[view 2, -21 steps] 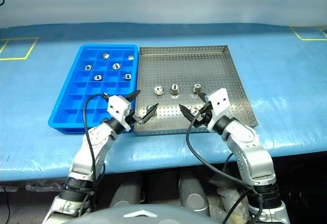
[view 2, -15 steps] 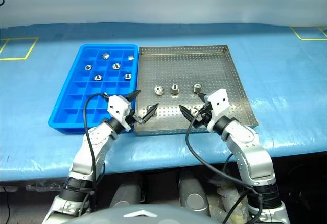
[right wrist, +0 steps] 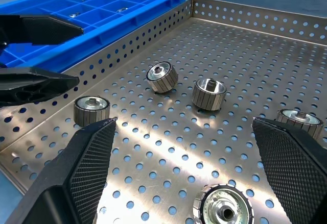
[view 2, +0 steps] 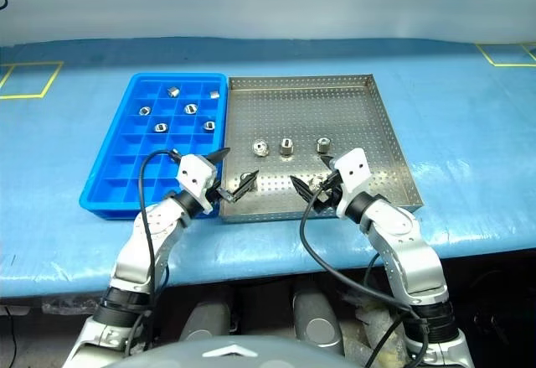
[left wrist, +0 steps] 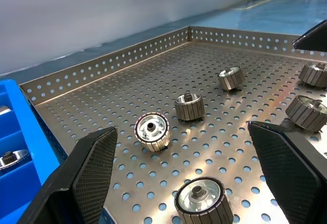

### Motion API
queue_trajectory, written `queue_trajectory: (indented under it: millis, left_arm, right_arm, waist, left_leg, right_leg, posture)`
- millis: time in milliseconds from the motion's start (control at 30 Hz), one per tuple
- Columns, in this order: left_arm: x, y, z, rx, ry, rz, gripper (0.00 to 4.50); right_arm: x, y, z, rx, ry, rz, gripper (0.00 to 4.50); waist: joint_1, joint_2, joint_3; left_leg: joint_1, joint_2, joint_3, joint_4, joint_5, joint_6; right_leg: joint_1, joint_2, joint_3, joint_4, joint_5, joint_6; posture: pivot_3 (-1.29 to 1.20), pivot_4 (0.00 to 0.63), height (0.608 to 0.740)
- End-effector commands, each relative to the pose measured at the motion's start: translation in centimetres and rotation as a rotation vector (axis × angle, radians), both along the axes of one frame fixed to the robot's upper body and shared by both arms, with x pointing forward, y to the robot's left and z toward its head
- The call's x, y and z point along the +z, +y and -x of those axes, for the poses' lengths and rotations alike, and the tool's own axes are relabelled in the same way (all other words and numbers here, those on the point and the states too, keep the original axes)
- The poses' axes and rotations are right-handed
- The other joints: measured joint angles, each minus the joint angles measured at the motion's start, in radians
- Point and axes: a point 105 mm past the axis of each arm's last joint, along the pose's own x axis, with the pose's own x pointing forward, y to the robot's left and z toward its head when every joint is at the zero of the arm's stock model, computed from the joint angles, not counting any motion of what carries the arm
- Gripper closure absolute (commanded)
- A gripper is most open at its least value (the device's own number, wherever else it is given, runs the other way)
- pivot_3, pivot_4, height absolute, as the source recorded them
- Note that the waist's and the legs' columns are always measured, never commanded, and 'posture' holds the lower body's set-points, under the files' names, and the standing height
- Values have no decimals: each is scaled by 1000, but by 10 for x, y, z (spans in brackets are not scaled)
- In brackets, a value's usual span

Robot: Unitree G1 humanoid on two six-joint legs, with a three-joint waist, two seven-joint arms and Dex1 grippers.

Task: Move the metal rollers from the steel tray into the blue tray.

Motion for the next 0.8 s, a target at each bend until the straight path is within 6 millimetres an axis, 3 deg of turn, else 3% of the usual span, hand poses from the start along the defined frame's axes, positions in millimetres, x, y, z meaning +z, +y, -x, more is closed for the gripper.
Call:
queue_trajectory:
  millis: [33,333,600,800]
  left_arm:
    - [16,-4,-4,-49,-14,-63,32]
    - [7,-14,-1,-240,235,-203,32]
    - [4,-10,-8,-279,279,-387,32]
    - [-14,5,-20,-241,300,-611,32]
  right_arm:
    - [9,1,-1,4,-48,6,0]
    - [5,0,-1,-14,-52,16,0]
    - [5,-5,-2,-56,-71,29,0]
    - [4,-6,-5,-77,-93,41,0]
  waist:
    - [0,0,0]
    - [-6,0,0]
    - [-10,1,1]
    - [-12,1,1]
  left_leg:
    - [0,0,0,0,0,0]
    - [-1,0,0,-1,0,0]
    - [-1,0,0,-1,0,0]
    - [0,0,0,0,0,0]
  right_leg:
    - [0,0,0,0,0,0]
    - [-1,0,0,0,0,0]
    - [-1,0,0,0,0,0]
    - [-1,0,0,0,0,0]
  posture:
    - [-79,150,740]
    - [-103,150,740]
    - [-119,150,740]
    - [-119,150,740]
